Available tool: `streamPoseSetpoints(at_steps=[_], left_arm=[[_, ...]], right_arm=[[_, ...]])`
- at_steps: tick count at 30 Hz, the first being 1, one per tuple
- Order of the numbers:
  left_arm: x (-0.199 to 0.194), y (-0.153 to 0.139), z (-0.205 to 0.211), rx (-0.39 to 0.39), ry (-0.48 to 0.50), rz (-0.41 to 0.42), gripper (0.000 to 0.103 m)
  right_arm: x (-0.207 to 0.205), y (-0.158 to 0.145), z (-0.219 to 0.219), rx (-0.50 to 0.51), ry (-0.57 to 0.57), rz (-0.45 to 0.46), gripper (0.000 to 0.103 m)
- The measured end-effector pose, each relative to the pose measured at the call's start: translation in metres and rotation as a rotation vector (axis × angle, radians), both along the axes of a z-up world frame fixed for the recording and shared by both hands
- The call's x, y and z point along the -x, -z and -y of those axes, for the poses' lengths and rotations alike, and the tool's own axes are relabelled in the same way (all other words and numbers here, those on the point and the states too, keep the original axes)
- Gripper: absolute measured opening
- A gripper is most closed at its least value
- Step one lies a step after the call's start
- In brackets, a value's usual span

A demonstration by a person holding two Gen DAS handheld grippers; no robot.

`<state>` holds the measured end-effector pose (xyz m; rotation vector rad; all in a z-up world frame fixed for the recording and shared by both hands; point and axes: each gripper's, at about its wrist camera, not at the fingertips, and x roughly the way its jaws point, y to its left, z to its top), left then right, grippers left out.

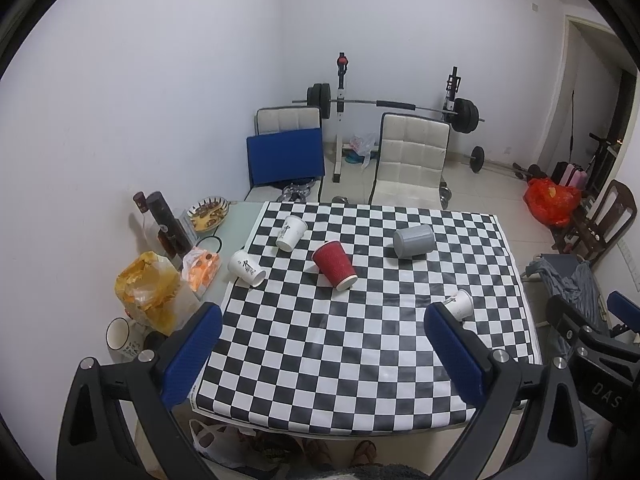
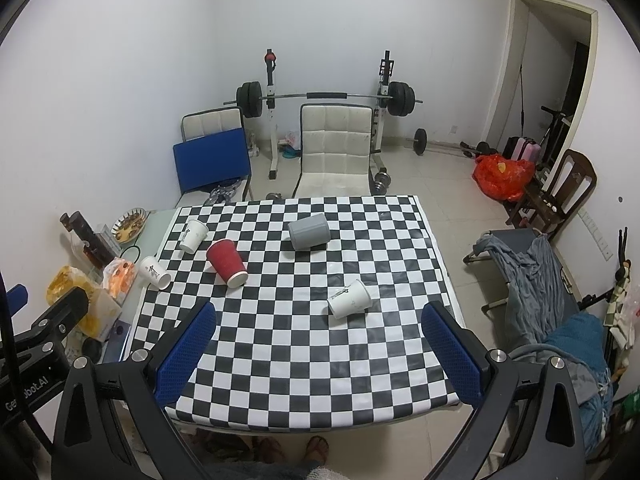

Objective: Flip cup upright
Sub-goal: 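Move the right tool toward the white calligraphy cup lying on its side, then close the right gripper on the white paper cup's body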

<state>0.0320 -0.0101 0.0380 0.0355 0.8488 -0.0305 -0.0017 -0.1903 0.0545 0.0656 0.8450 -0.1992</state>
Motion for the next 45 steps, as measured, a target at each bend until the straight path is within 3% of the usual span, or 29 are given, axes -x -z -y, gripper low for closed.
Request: streamPoseSetpoints(at_steps=[3, 9, 13, 20, 27, 33, 39, 45], left_arm=[[-0.015, 0.009, -0.008, -0.004, -0.032, -0.018, 0.103], [-0.054, 0.067, -0.049, -0.039, -0.157, -0.100, 0.103], [-0.081, 0.110, -0.080, -0.069, -0.248, -0.190, 0.103], [-0.127, 0.190, -0.134, -0.075, -0.365, -0.375, 0.103], [-0.192, 0.253, -0.174, 0.051, -0.408, -0.514, 0.103], [-0.249, 0.293, -0.197, 0.162, -0.434, -0.552, 0.102], [-0.290, 0.322, -0.214, 0.260, -0.450, -0.574, 0.102], [-0.317, 0.344, -0.218, 0.305, -0.456, -0.590, 0.100]], right_arm=[[-0.014, 0.002, -0.005, -0.014, -0.008, -0.027, 0.103], [-0.067, 0.063, -0.015, -0.062, -0.055, -0.122, 0.103], [-0.111, 0.124, -0.037, -0.117, -0.122, -0.176, 0.103], [-0.200, 0.227, -0.097, -0.129, -0.231, -0.318, 0.103], [-0.284, 0.311, -0.157, -0.149, -0.296, -0.448, 0.103], [-0.341, 0.362, -0.201, -0.093, -0.346, -0.520, 0.103], [-0.374, 0.393, -0.224, -0.025, -0.371, -0.559, 0.101], [-0.389, 0.404, -0.239, 0.014, -0.374, -0.571, 0.093]])
